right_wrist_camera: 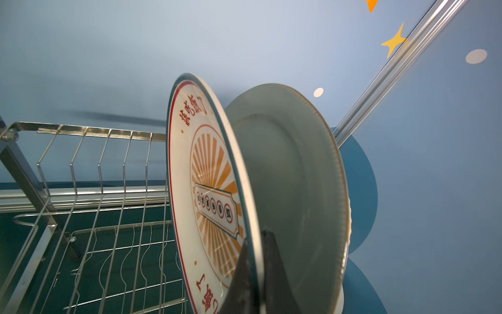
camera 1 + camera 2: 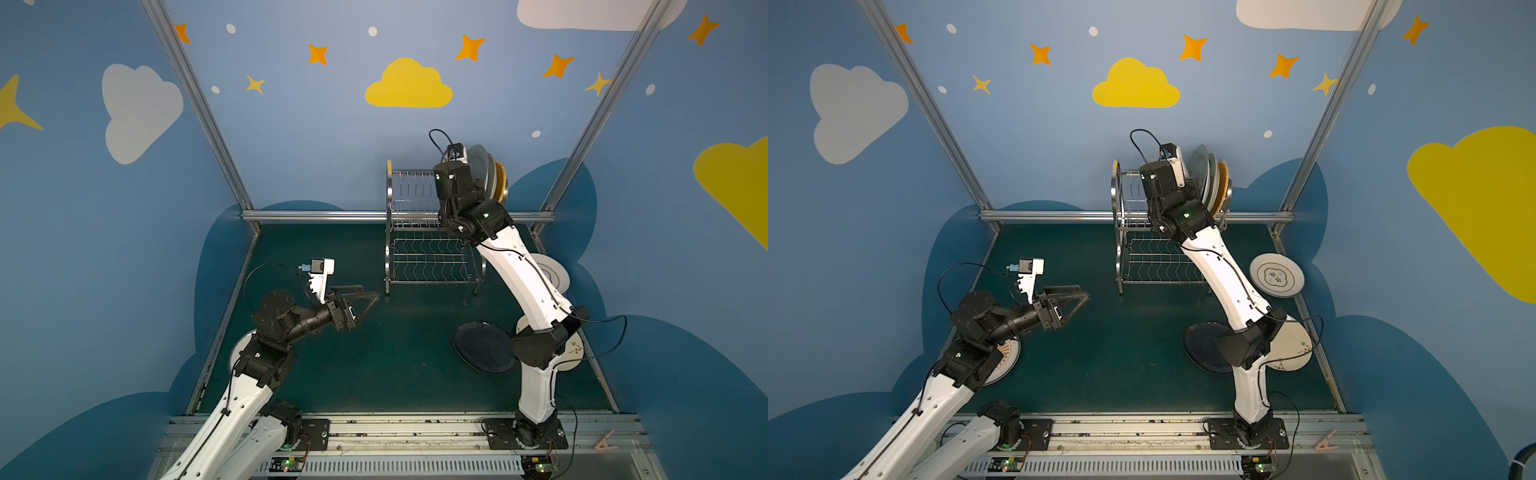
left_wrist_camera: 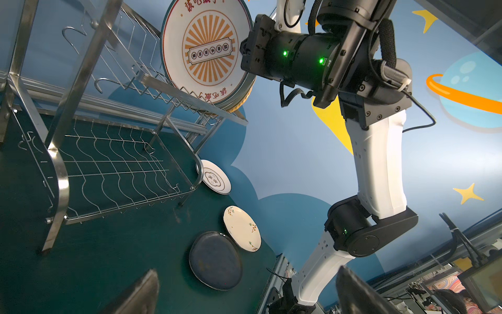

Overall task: Load the plates into the dish rack
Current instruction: 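Lower the sunburst plate into the rack slot beside the celadon plate, then press the sunburst plate down into the rack slot with the right gripper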

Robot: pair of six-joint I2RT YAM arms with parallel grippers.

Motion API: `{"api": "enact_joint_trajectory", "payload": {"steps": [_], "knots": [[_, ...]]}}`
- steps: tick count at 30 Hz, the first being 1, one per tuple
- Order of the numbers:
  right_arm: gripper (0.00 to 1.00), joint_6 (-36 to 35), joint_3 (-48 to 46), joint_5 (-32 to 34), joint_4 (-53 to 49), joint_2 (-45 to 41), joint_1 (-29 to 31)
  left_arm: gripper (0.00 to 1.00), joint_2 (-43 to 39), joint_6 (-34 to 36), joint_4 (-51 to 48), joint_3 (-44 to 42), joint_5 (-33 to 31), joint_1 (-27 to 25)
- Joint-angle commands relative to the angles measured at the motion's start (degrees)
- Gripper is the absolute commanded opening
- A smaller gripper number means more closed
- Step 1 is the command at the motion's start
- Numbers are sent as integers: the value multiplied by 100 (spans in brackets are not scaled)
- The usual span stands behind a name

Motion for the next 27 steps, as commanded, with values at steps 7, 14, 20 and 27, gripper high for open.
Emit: {"api": "enact_joint_trajectory", "payload": {"steps": [7,14,20,27], "knots": [[0,-3,165,554,245,-26,59,100,-98,-43,137,21,37,16],[0,332,158,403,-136,123,70,100,-146,-40,139,15,16,11],[0,570,166,307,-365,194,100,100,-155,-44,139,18,13,13],[0,847,184,252,-667,257,156,100,-155,-45,135,15,-1,26]]}}
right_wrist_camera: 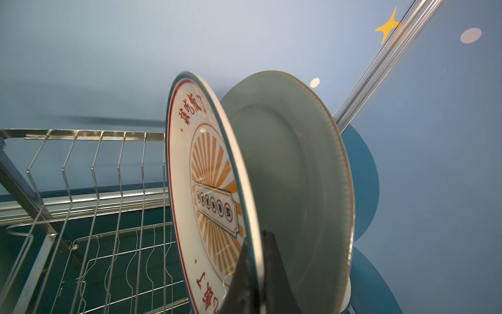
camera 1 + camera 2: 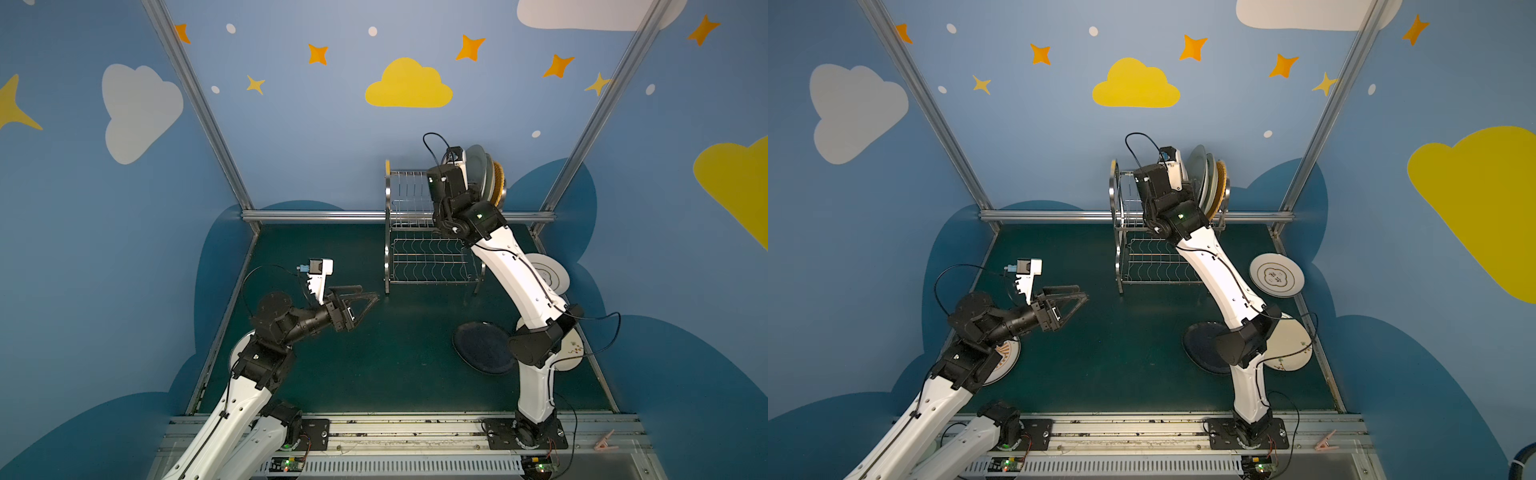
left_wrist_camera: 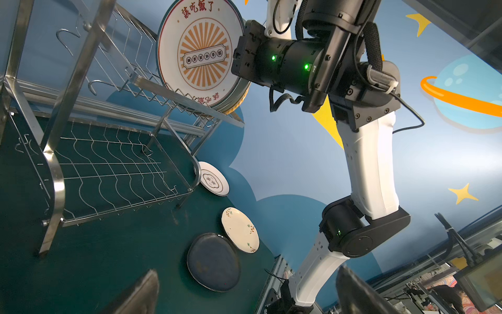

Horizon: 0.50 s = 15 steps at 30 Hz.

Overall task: Load the plates into the dish rack
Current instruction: 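Press the sunburst plate down into the rack slot with the right gripper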

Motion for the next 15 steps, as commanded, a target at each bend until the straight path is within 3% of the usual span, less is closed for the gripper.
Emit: {"api": "enact_joint_trajectory", "payload": {"steps": [1,8,15], "knots": [[0,286,101,16,-497,90,42,100,-71,2,142,14,-1,23],[0,536,102,-11,-847,33,142,100,-70,-25,150,14,1,50],[0,-93,521,104,-627,383,171,100,-90,-42,168,11,-1,58]]}}
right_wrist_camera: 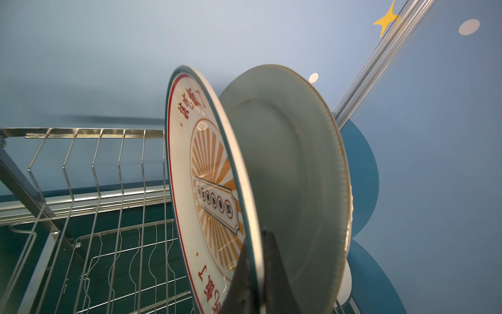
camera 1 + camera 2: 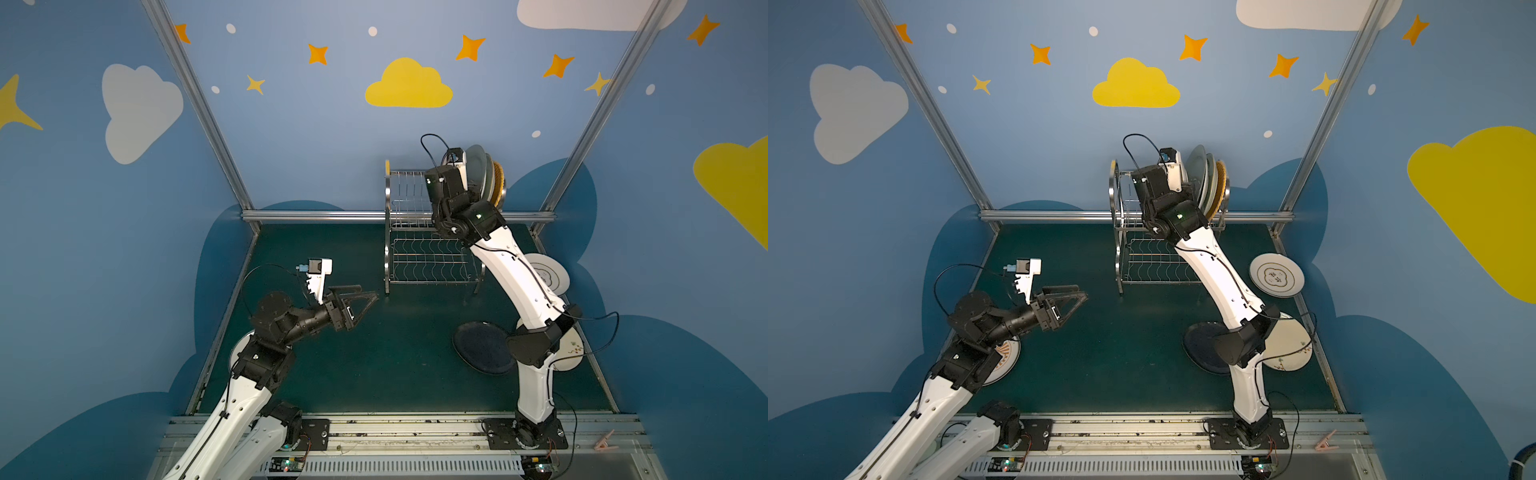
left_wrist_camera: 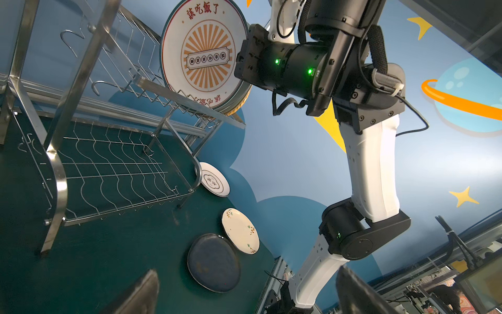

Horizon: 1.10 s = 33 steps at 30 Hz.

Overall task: Load the plates into the dish rack
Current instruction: 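Press the sunburst plate down into the rack slot with the right gripper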

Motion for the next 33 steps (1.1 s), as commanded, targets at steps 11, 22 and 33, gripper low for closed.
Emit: {"api": "enact_joint_trajectory", "payload": {"steps": [11,22,33], "knots": [[0,-784,662,55,-21,563,99,100,-105,-11,162,15,6,26],[0,-1061,801,33,274,696,141,100,-96,-16,155,4,-4,25],[2,-1368,875,95,697,823,287,100,-70,-22,150,6,-17,27]]}}
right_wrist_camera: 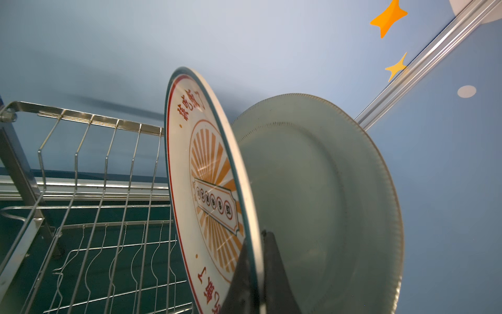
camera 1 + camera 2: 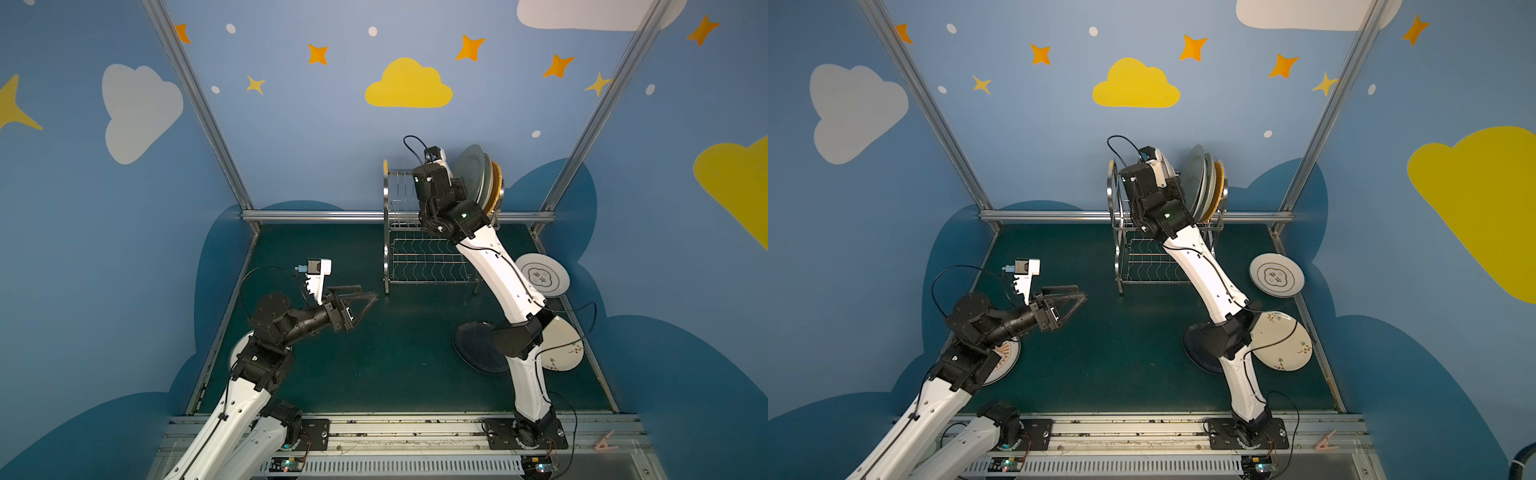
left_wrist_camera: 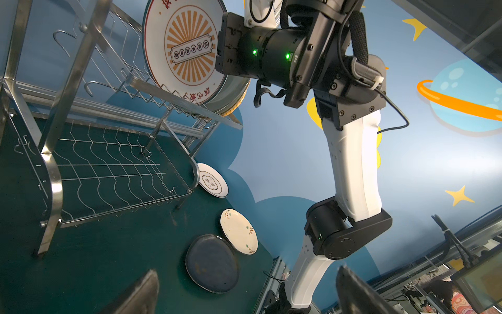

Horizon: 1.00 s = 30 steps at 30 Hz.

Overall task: Load the plates into the dish rack
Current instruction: 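Press the sunburst plate down into the rack slot with the right gripper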

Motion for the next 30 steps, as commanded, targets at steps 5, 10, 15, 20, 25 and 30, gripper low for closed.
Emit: {"api": "enact_joint_trajectory", "payload": {"steps": [5,10,15,20,25,30], "knots": [[2,-36,172,-23,327,245,114,100,-6,-3,146,0,-18,28],[2,60,172,81,250,238,135,100,-1,-3,135,15,-17,25],[1,488,163,58,-173,162,135,100,-5,-20,148,10,-6,26],[0,888,141,38,-543,102,150,100,4,-24,146,13,-4,22],[0,1192,93,-48,-832,47,166,100,-6,-24,148,15,-4,27],[0,1457,-164,-152,-1008,-124,121,100,-15,-31,156,15,5,30]]}}
